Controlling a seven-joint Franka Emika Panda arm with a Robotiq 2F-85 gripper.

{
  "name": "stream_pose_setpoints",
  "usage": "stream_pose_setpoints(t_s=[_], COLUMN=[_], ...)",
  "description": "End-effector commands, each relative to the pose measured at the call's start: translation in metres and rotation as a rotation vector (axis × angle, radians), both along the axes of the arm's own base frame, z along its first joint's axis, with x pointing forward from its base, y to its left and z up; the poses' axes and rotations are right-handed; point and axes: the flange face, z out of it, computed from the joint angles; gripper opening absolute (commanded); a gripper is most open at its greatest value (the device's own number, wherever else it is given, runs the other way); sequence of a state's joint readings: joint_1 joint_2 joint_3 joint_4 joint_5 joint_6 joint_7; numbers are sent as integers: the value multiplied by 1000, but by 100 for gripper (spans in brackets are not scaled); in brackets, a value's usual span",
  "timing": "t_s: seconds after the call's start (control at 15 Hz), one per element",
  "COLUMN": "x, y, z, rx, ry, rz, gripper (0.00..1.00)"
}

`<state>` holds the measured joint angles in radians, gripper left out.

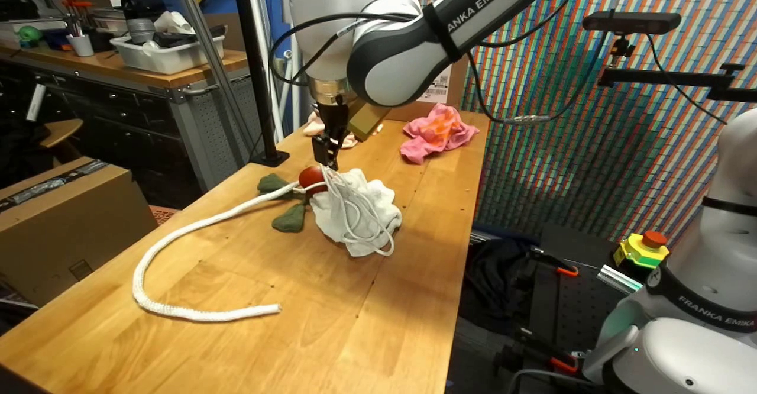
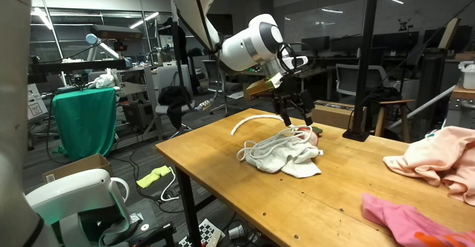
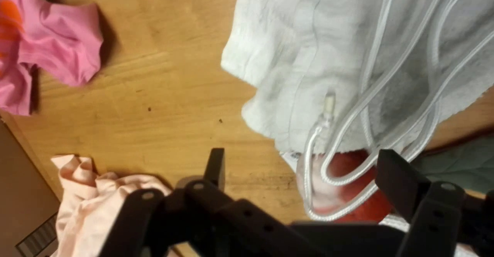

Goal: Move the pink shirt to the right, move the thick white rope to the left, move the peach shirt to the right, move the white towel to the left, move the radish backwards

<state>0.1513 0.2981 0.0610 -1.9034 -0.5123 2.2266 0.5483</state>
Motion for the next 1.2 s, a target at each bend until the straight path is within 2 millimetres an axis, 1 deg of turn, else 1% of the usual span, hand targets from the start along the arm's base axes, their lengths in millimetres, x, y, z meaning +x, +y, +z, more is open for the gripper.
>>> stream_pose_setpoints(t_s=[0.0,0.2,0.47,0.73,1.13], x=[-30,-48,-63,-67,-63], y=[-1,-9,-21,-24,-19], z=[2,-8,-27,-46,-57], rx=[78,123,147,128,81], ry=[89,170,261,291,250], rz=[35,47,77,197,403], gripper=[100,100,100,100,100])
